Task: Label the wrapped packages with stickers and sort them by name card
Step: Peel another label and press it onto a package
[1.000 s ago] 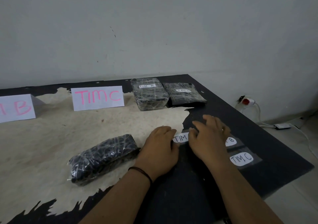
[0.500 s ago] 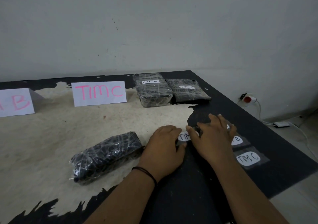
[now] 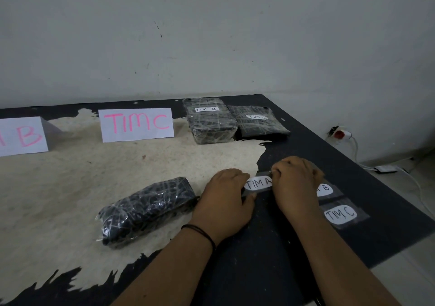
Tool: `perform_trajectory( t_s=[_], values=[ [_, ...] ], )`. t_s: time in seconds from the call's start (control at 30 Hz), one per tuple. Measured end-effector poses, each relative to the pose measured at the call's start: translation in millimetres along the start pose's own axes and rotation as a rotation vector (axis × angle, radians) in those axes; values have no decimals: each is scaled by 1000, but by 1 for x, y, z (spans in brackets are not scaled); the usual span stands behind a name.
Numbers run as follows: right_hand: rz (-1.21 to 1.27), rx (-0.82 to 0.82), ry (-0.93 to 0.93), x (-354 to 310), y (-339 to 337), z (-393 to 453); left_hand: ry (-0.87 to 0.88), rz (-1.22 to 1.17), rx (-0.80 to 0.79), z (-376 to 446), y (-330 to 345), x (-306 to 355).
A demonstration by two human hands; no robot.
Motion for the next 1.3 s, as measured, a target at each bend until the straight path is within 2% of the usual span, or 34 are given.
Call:
perform_trajectory(
  t_s=[0.37, 0.6, 0.73, 0.97, 1.2, 1.3],
  values=[
    [45, -32, 42, -2, 1, 1, 6, 6, 17, -1, 0, 0],
    [115, 43, 77, -4, -4, 0, -9, -13, -1, -1, 1, 0],
    [303, 115, 7, -4, -7, -8, -37, -36, -14, -2, 0, 0],
    [560, 148, -156, -4, -10, -21, -74, -122, 9, -3, -2, 1],
    [738, 224, -237, -9, -25, -31, -83, -230, 75, -4, -6, 2],
    [826, 299, -207, -10, -41, -35, -73, -295, 141, -7, -10, 4]
  ],
)
Point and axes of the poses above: each hand's wrist, its own z-axis towards the middle knuckle, its own y-axis out of the palm, x = y × z, the point moved 2 cm from there along z, towards the middle knuckle, and after that the axes turned 8 degrees about -x, right-handed, at the moved point
